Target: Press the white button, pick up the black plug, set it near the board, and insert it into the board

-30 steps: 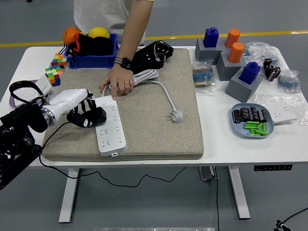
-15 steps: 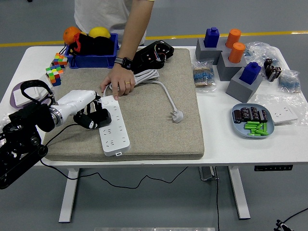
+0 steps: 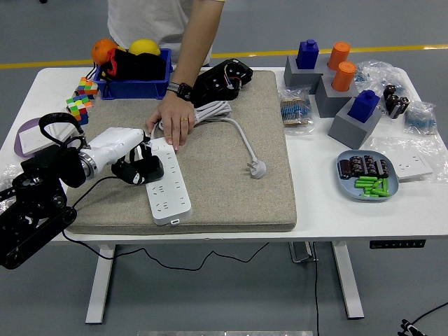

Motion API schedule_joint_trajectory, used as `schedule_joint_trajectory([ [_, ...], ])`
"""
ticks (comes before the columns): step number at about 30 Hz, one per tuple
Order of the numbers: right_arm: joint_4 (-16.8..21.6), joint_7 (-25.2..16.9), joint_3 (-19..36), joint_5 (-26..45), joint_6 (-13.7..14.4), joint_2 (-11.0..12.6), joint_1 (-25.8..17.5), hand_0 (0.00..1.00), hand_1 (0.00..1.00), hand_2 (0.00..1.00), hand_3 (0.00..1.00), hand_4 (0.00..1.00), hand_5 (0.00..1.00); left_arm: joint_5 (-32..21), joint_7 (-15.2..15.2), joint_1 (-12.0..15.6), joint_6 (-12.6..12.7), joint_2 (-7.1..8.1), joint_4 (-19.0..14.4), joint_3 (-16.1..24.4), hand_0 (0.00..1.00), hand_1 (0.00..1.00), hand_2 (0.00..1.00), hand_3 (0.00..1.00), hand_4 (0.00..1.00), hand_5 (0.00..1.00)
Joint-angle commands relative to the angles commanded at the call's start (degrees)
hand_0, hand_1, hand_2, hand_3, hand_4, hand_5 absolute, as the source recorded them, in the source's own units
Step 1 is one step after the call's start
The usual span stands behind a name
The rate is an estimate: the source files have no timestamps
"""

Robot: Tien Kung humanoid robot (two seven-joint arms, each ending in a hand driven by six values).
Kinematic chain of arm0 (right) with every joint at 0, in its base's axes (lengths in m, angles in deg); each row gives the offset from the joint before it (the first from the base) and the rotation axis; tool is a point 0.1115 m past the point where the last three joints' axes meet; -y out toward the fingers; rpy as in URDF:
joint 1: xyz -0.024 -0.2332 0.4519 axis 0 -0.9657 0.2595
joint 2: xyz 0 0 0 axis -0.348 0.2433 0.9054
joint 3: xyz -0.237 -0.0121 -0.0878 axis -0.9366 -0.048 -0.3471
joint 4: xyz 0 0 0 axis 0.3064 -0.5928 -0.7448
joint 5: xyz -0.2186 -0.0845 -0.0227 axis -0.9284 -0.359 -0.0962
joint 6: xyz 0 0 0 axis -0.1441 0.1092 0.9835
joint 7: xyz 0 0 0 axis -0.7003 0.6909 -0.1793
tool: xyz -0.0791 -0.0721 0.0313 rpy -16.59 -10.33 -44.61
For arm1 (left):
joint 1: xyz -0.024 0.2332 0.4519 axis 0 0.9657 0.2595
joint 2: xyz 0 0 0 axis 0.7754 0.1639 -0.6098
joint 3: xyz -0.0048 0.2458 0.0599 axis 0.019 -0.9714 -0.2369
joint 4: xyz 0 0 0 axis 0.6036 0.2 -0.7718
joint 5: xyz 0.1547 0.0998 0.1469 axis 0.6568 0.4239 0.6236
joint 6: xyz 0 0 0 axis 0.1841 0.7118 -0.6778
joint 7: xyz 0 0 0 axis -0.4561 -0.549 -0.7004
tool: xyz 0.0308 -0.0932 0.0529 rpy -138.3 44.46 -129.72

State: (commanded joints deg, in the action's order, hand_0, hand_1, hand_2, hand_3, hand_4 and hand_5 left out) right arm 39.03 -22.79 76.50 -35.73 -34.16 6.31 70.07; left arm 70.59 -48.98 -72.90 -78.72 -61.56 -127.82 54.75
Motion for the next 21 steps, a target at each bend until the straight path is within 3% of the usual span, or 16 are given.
schedule_joint_trajectory([
  [21, -0.1, 0.0, -0.2, 0.1, 0.0, -0.1, 0.0, 0.718, 0.697, 0.681, 0.613, 0.715, 0.419, 3.5, 1.5, -2.1, -0.2, 0.42, -1.3, -4.1, 0.229, 0.35, 0.351, 0.394, 0.713, 0.002],
])
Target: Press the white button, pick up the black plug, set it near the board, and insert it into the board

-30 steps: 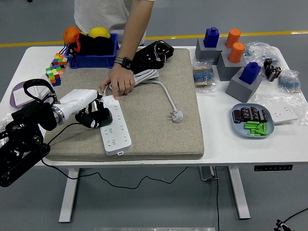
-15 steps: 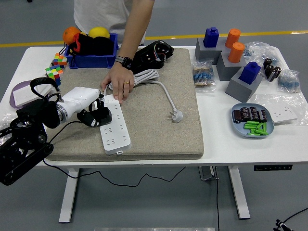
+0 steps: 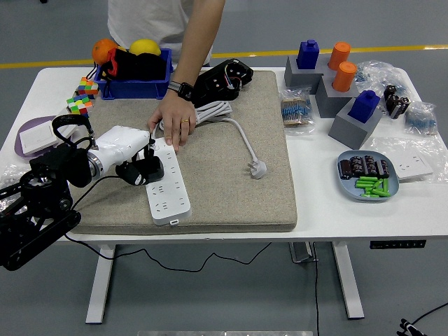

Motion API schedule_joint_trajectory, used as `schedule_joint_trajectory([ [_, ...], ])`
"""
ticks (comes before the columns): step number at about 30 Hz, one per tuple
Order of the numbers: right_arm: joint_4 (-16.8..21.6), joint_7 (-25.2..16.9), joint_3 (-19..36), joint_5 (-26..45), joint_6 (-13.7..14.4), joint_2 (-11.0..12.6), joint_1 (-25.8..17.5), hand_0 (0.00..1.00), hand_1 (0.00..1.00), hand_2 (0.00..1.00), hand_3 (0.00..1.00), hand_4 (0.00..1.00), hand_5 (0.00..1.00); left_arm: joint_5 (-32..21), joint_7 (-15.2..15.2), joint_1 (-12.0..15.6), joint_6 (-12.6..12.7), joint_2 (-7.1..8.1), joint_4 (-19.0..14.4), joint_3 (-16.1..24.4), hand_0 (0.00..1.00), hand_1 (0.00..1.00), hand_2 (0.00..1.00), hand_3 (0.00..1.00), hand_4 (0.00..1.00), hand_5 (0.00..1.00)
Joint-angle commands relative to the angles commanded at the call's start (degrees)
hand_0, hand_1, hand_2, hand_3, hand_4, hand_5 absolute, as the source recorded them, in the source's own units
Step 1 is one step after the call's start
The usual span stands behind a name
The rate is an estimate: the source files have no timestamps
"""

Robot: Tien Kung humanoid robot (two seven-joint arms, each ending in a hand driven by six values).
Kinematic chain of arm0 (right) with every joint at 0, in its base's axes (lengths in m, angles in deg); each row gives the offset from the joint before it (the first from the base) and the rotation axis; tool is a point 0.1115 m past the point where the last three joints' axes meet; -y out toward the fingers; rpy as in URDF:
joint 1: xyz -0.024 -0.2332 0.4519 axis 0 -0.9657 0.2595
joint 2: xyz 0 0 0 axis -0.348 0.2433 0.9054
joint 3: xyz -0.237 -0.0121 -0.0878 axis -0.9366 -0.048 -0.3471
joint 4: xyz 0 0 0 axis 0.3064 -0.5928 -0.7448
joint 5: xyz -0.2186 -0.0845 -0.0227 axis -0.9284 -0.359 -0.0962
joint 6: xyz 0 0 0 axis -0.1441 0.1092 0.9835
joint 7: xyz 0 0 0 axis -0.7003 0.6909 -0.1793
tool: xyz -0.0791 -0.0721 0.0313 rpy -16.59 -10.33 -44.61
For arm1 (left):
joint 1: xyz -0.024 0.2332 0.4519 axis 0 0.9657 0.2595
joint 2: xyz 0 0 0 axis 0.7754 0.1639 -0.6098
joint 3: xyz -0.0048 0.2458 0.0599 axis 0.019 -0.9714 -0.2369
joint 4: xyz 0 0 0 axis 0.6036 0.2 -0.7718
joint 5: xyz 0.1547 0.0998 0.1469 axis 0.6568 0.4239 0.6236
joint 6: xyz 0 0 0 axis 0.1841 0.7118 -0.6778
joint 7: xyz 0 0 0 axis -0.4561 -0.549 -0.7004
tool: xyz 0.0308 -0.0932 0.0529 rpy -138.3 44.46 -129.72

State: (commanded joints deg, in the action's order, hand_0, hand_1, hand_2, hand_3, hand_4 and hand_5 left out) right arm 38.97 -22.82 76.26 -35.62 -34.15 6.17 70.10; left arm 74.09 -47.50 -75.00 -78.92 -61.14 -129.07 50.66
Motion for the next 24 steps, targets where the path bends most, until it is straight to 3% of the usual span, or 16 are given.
schedule_joint_trajectory([
  [24, -0.1, 0.0, -0.6, 0.2, 0.1, 0.2, -0.1, 0.719, 0.696, 0.681, 0.612, 0.715, 0.421, -0.3, 0.6, -3.9, 0.0, -0.14, 1.5, -5.7, 0.219, 0.344, 0.347, 0.386, 0.709, 0.002],
])
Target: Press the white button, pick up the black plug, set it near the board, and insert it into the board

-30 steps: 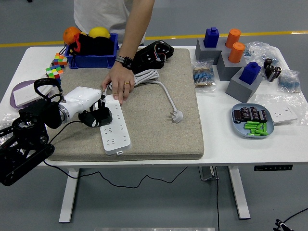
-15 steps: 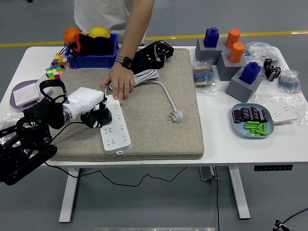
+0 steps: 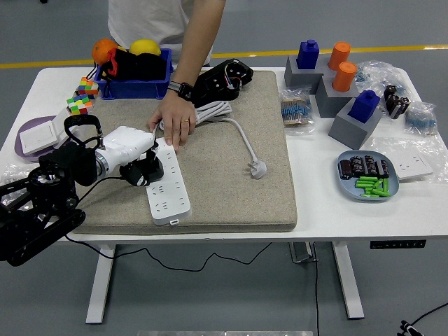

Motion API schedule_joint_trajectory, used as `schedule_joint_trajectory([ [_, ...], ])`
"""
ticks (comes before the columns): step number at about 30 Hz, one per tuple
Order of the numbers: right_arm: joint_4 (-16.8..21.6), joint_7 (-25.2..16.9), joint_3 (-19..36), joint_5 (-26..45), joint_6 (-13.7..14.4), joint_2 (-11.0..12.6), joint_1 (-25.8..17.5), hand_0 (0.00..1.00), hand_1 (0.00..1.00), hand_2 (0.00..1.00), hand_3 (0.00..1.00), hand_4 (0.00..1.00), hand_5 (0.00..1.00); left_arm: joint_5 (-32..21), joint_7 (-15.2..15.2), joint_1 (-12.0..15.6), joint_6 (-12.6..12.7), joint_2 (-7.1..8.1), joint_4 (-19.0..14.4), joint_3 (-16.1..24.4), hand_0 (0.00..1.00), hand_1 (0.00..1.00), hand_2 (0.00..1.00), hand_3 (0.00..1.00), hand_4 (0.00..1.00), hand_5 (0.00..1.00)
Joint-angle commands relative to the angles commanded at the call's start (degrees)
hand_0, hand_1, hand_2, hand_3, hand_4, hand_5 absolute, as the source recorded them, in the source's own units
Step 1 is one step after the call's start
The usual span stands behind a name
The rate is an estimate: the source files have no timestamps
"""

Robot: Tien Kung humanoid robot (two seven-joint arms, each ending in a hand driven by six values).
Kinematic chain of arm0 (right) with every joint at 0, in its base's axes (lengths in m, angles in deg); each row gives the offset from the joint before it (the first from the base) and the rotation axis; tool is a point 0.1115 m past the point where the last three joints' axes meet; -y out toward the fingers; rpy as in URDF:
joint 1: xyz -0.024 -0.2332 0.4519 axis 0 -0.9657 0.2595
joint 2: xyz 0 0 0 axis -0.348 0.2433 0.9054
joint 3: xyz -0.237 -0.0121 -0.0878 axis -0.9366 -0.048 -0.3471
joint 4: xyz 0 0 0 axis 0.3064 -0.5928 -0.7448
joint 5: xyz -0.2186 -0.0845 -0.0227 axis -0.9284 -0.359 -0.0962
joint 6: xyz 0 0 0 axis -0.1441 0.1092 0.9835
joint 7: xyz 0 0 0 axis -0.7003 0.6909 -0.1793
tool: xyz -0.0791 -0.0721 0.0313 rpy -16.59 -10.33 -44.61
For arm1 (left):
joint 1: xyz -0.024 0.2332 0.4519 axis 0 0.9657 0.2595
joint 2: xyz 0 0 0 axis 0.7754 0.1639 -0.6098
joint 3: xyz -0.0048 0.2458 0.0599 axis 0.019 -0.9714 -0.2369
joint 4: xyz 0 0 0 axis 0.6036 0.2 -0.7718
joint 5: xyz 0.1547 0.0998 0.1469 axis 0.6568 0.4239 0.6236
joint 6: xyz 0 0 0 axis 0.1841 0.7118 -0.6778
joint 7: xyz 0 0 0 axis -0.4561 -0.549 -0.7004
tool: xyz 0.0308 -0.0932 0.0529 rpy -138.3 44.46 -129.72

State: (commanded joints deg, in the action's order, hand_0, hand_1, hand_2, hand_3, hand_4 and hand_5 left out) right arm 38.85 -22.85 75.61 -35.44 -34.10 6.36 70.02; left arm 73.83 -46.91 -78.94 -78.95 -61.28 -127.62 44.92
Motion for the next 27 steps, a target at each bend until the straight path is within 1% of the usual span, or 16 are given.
schedule_joint_trajectory([
  [15, -0.1, 0.0, 0.0, 0.0, 0.0, 0.0, -0.1, 0.717, 0.696, 0.68, 0.612, 0.715, 0.42, -0.7, 0.3, -2.6, 0.0, -0.88, 1.3, -3.5, 0.217, 0.342, 0.347, 0.382, 0.704, 0.002],
  [22, 0.0, 0.0, 0.3, 0.0, 0.0, 0.0, -0.1, 0.717, 0.696, 0.68, 0.612, 0.714, 0.42, -1.3, 0.4, -3.3, -0.5, -0.3, 0.5, -3.4, 0.211, 0.339, 0.347, 0.379, 0.7, 0.002],
  [27, 0.0, 0.0, 0.2, 0.0, 0.0, 0.0, -0.1, 0.717, 0.696, 0.68, 0.612, 0.714, 0.42, -1.5, 0.4, -3.6, -0.6, -0.07, 0.6, -2.6, 0.211, 0.339, 0.347, 0.379, 0.7, 0.002],
])
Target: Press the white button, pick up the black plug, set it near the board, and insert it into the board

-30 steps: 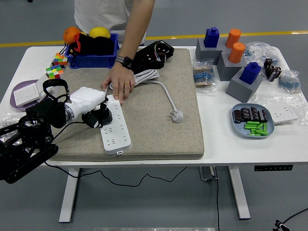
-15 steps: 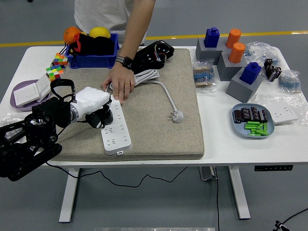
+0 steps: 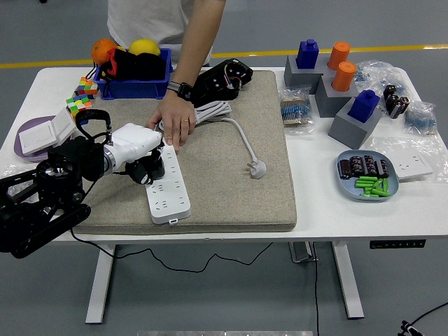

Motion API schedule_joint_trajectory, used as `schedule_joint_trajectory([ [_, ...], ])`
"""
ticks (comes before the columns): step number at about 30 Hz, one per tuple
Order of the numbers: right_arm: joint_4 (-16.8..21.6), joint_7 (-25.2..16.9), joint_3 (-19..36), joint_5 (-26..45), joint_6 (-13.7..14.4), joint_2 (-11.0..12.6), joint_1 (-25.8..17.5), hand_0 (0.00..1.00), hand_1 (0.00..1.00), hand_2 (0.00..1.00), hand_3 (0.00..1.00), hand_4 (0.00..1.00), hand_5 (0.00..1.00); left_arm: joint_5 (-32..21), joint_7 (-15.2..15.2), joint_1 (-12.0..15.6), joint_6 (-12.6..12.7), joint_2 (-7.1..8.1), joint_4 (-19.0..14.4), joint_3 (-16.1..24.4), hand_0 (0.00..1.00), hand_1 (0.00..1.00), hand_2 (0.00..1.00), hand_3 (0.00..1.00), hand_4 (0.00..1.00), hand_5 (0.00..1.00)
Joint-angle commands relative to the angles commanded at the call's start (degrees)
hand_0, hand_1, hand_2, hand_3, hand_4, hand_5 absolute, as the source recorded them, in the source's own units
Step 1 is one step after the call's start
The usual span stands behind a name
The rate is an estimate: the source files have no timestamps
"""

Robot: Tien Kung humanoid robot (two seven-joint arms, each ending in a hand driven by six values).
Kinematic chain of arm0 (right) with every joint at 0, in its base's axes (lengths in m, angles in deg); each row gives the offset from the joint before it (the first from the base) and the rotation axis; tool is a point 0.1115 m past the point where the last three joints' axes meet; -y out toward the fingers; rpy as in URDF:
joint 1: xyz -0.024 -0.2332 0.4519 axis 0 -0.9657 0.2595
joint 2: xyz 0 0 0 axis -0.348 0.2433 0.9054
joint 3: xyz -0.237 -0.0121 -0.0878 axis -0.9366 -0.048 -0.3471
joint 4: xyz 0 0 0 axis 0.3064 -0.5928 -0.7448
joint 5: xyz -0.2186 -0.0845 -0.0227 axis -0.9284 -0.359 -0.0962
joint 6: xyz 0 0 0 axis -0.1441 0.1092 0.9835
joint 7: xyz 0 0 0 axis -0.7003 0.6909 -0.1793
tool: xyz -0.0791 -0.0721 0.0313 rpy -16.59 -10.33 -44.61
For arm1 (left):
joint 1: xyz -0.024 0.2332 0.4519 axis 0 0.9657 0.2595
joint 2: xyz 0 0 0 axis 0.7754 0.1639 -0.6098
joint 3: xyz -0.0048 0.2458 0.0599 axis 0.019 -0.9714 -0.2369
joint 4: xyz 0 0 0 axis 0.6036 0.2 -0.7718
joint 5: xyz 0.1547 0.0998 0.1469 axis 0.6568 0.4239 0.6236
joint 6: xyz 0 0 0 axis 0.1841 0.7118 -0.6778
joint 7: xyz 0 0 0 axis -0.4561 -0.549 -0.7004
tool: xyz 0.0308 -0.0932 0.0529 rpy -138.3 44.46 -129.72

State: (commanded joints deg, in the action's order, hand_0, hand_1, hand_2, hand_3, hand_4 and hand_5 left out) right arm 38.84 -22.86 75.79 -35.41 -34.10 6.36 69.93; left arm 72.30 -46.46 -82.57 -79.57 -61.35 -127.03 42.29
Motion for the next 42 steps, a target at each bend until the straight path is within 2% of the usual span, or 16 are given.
schedule_joint_trajectory([
  [6, 0.0, 0.0, 0.0, -0.1, 0.0, -0.1, 0.0, 0.717, 0.696, 0.679, 0.611, 0.714, 0.421, -1.4, 0.2, -0.1, -0.4, 0.51, -0.4, 0.8, 0.209, 0.34, 0.353, 0.371, 0.698, 0.002],
  [7, 0.0, 0.0, 0.0, -0.1, 0.0, 0.0, 0.0, 0.717, 0.696, 0.679, 0.612, 0.715, 0.421, -1.7, 0.2, 0.0, -0.6, 0.53, -0.4, 0.9, 0.214, 0.372, 0.446, 0.364, 0.744, 0.002],
  [12, 0.0, 0.0, 0.1, -0.3, 0.0, 0.0, 0.0, 0.717, 0.696, 0.679, 0.612, 0.715, 0.421, -3.0, 0.6, 0.2, -1.6, 0.69, 0.0, 1.4, 0.214, 0.372, 0.446, 0.364, 0.744, 0.002],
  [13, 0.0, 0.0, 0.2, -0.3, 0.0, -0.1, 0.0, 0.717, 0.696, 0.679, 0.611, 0.715, 0.421, -3.2, 0.5, 0.3, -1.7, 0.71, 0.0, 1.3, 0.223, 0.409, 0.539, 0.36, 0.868, 0.002],
  [18, 0.0, 0.0, 0.2, -0.3, 0.0, -0.1, 0.0, 0.717, 0.696, 0.679, 0.611, 0.715, 0.421, -4.0, -0.5, 0.4, -1.9, 0.67, 0.2, 1.3, 0.223, 0.409, 0.539, 0.36, 0.868, 0.002],
  [19, 0.0, 0.0, 0.2, -0.3, 0.0, -0.1, 0.0, 0.717, 0.696, 0.679, 0.605, 0.716, 0.419, -4.1, -0.7, 0.5, -1.9, 0.65, 0.2, 1.3, 0.234, 0.421, 0.638, 0.476, 0.939, 0.002],
  [24, 0.0, -0.1, 0.1, -0.2, 0.0, -0.1, 0.0, 0.717, 0.696, 0.679, 0.605, 0.716, 0.419, -3.7, -1.3, 0.6, -1.3, 0.66, 0.2, 1.0, 0.234, 0.421, 0.638, 0.476, 0.939, 0.002],
  [25, 0.0, -0.1, 0.1, -0.2, 0.1, -0.1, 0.0, 0.717, 0.696, 0.679, 0.605, 0.715, 0.417, -3.6, -1.4, 0.5, -1.0, 0.64, 0.3, 0.8, 0.242, 0.438, 0.655, 0.501, 0.969, 0.002],
  [30, 0.0, -0.1, 0.1, -0.2, 0.0, -0.1, 0.0, 0.717, 0.696, 0.679, 0.605, 0.715, 0.417, -3.0, -1.8, 0.2, 0.3, 0.48, 0.7, -0.2, 0.242, 0.438, 0.655, 0.501, 0.969, 0.002],
  [31, 0.0, -0.1, 0.1, -0.2, 0.0, -0.1, 0.0, 0.717, 0.696, 0.679, 0.605, 0.715, 0.418, -3.0, -1.7, 0.1, 0.3, 0.43, 0.8, -0.4, 0.237, 0.436, 0.508, 0.507, 0.829, 0.002],
  [36, 0.0, -0.1, 0.0, -0.2, 0.1, -0.1, 0.0, 0.717, 0.696, 0.679, 0.605, 0.715, 0.418, -3.1, -1.3, 0.3, 0.1, 0.26, 1.2, -0.8, 0.237, 0.436, 0.508, 0.507, 0.829, 0.002],
  [37, 0.0, -0.1, 0.0, -0.2, 0.0, -0.1, 0.0, 0.717, 0.696, 0.679, 0.604, 0.715, 0.416, -3.2, -1.3, 0.3, 0.1, 0.28, 1.2, -0.8, 0.216, 0.395, 0.424, 0.52, 0.794, 0.002],
  [42, 0.0, -0.1, 0.1, -0.2, 0.1, -0.1, 0.0, 0.717, 0.696, 0.679, 0.604, 0.715, 0.416, -3.4, -1.5, 0.5, 0.0, 0.38, 1.2, -0.9, 0.216, 0.395, 0.424, 0.52, 0.794, 0.002],
])
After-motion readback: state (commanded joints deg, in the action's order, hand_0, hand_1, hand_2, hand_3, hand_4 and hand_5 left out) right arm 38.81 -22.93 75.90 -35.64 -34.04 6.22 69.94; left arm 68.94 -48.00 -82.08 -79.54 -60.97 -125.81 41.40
